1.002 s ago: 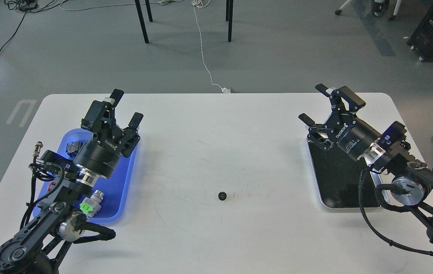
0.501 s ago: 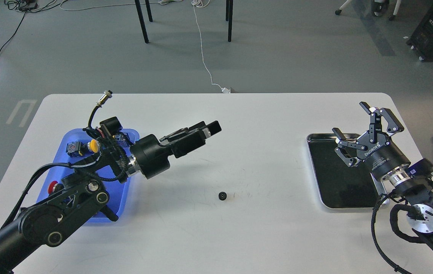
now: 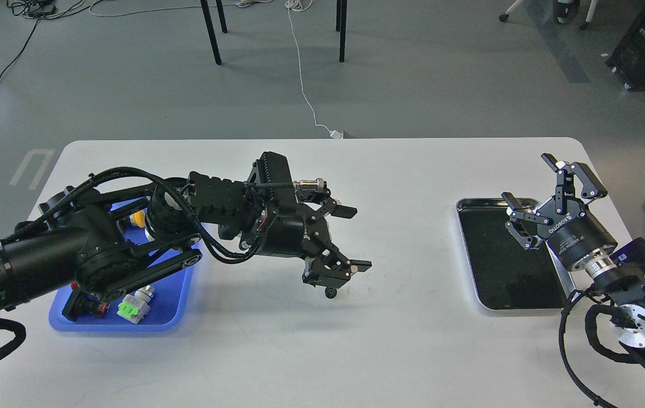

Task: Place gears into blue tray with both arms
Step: 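Grasp the second black gear on the table with the left gripper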

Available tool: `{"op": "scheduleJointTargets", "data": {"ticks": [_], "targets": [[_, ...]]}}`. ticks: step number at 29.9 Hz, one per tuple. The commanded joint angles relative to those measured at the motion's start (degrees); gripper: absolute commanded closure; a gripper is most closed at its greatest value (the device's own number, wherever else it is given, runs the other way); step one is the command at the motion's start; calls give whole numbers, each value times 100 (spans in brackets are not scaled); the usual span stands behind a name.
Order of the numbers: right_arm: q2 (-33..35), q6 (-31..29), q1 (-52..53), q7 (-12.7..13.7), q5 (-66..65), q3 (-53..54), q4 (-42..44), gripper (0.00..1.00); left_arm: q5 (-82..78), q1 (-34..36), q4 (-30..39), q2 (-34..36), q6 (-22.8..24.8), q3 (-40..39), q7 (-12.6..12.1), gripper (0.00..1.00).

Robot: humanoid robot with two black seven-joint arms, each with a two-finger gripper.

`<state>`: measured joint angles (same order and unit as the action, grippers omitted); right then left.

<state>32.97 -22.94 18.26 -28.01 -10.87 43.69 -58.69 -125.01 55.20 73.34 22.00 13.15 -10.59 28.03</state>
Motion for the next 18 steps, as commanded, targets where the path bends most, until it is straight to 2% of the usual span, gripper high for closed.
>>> {"op": "scheduleJointTargets", "data": {"ticks": [1, 7, 11, 18], "targets": [[77, -9, 2, 1, -2, -1, -2, 3, 1, -36, -109, 15, 318, 224, -3, 2], [95, 0, -7, 1, -2, -62, 7, 3, 1, -194, -162, -90, 372, 224, -3, 3], [78, 0, -7, 1, -11, -62, -2, 3, 1, -220, -486, -336, 363, 224, -3, 4], [86, 9, -7, 1, -11, -62, -2, 3, 1, -458, -848, -407, 319, 241, -3, 16]]}}
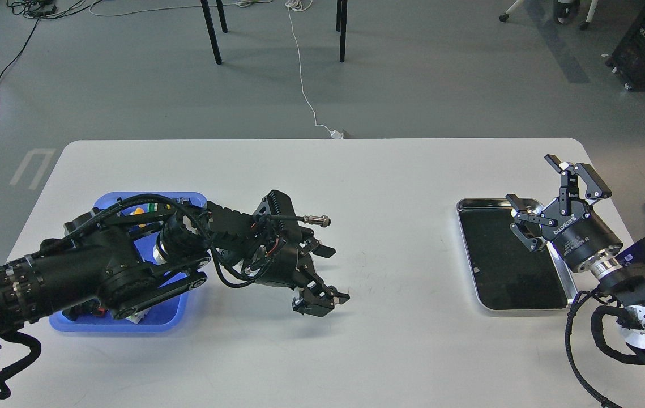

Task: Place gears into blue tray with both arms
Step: 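Grasp the second black gear on the table with the left gripper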

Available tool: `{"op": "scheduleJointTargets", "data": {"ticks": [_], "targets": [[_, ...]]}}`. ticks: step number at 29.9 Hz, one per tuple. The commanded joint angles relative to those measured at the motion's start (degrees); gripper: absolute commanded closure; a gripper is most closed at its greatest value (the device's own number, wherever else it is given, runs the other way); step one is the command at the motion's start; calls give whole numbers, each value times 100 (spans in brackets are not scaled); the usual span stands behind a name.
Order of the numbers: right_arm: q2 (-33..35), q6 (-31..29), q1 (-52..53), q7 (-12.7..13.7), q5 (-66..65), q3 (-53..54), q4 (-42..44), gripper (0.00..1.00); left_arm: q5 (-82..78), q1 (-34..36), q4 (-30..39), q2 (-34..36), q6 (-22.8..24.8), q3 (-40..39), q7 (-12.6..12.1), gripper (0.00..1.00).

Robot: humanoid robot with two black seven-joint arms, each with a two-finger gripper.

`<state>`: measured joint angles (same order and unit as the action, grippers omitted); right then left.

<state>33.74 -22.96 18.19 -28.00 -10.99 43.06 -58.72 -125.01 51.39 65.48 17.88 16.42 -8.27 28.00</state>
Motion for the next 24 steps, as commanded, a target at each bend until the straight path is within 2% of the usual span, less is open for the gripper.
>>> {"op": "scheduleJointTargets", "data": {"ticks": [1, 7, 12, 20, 24], "targets": [[10, 11, 0, 0, 0, 1, 1, 3, 1, -94, -70, -3, -7, 10, 0, 18], [-16, 11, 0, 0, -26, -8, 1, 3, 1, -191, -377, -118, -25, 1, 0, 25], [10, 11, 0, 0, -35, -17, -8, 3, 1, -226, -395, -118, -60, 1, 0, 26], [45, 11, 0, 0, -44, -17, -17, 3, 1, -235, -404, -144, -69, 10, 0, 34], [72, 11, 0, 0, -44, -17, -26, 3, 1, -296, -404, -170, -69, 1, 0, 34]]}}
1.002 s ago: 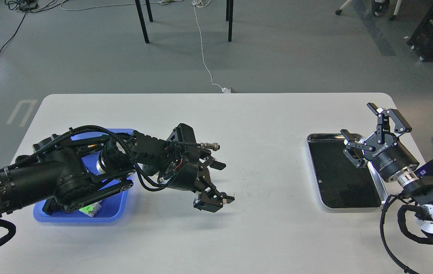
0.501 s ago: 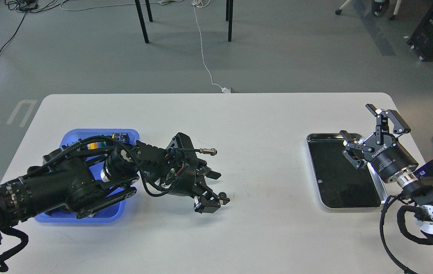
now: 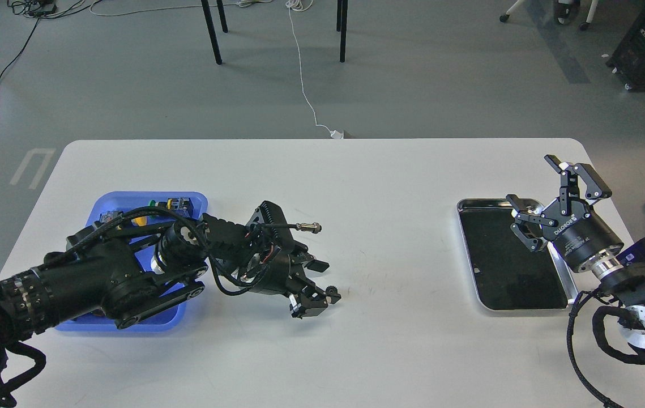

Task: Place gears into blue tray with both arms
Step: 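Grasp the second black gear on the table with the left gripper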

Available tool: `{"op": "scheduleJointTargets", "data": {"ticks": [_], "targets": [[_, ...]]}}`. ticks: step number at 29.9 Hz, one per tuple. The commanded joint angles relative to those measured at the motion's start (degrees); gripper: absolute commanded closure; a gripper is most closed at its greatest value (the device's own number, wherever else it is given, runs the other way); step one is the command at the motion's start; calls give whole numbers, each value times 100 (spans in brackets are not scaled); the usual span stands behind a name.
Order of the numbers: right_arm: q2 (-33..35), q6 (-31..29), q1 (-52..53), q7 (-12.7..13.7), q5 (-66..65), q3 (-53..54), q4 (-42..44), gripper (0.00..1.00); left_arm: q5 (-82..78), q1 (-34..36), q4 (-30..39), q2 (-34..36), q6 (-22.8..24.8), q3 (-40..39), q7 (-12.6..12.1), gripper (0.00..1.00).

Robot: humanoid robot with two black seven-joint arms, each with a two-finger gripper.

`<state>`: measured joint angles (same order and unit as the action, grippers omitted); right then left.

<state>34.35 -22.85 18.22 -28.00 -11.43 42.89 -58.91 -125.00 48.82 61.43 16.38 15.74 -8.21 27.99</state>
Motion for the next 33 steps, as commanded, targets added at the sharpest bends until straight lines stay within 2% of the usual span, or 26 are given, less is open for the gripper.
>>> {"op": "scheduleJointTargets", "data": {"ticks": [1, 11, 17, 33], "targets": [[10, 0, -3, 0, 0, 0, -6, 3, 0, -48, 0, -30, 0, -6, 1, 34], [10, 0, -38, 0, -9, 0, -6, 3, 0, -57, -26, -83, 0, 3, 1, 34], [10, 0, -29, 0, -9, -44, -6, 3, 0, -65, -35, -91, 0, 3, 1, 41], [19, 0, -29, 0, -9, -141, -6, 3, 0, -92, -255, -250, 0, 12, 1, 41]]}}
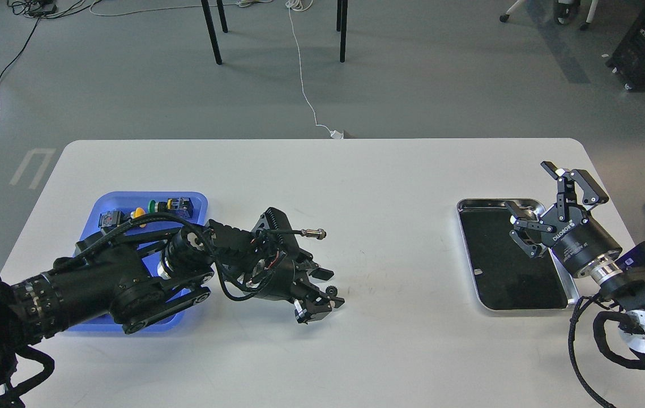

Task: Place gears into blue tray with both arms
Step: 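Grasp the second black gear on the table with the left gripper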

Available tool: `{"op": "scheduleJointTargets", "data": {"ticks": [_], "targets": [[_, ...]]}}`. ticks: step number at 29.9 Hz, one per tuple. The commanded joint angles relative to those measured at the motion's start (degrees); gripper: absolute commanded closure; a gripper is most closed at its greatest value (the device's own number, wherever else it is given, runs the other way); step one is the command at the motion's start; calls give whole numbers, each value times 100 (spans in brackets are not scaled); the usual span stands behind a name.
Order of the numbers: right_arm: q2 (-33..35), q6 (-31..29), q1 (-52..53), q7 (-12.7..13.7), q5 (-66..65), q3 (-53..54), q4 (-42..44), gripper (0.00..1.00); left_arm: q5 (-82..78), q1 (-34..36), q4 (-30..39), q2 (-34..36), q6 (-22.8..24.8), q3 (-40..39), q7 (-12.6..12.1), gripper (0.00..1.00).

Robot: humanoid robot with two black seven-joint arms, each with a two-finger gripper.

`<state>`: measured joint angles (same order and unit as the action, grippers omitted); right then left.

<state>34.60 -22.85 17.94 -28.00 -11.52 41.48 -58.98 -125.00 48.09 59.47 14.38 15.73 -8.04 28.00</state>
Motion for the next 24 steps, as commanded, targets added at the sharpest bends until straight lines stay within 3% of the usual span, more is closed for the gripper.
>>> {"op": "scheduleJointTargets", "data": {"ticks": [1, 7, 10, 14, 24], "targets": [[-5, 0, -1, 0, 0, 0, 0, 3, 0, -28, -67, -49, 0, -5, 0, 41], [3, 0, -1, 0, 0, 0, 0, 3, 0, -63, -67, -32, 0, -5, 0, 45], [3, 0, -1, 0, 0, 0, 0, 3, 0, -54, -76, -23, 0, -5, 0, 55], [3, 0, -1, 0, 0, 0, 0, 3, 0, -54, -76, -5, 0, -5, 0, 77], [30, 0, -1, 0, 0, 0, 0, 3, 0, -19, -49, 4, 0, -14, 0, 81]]}}
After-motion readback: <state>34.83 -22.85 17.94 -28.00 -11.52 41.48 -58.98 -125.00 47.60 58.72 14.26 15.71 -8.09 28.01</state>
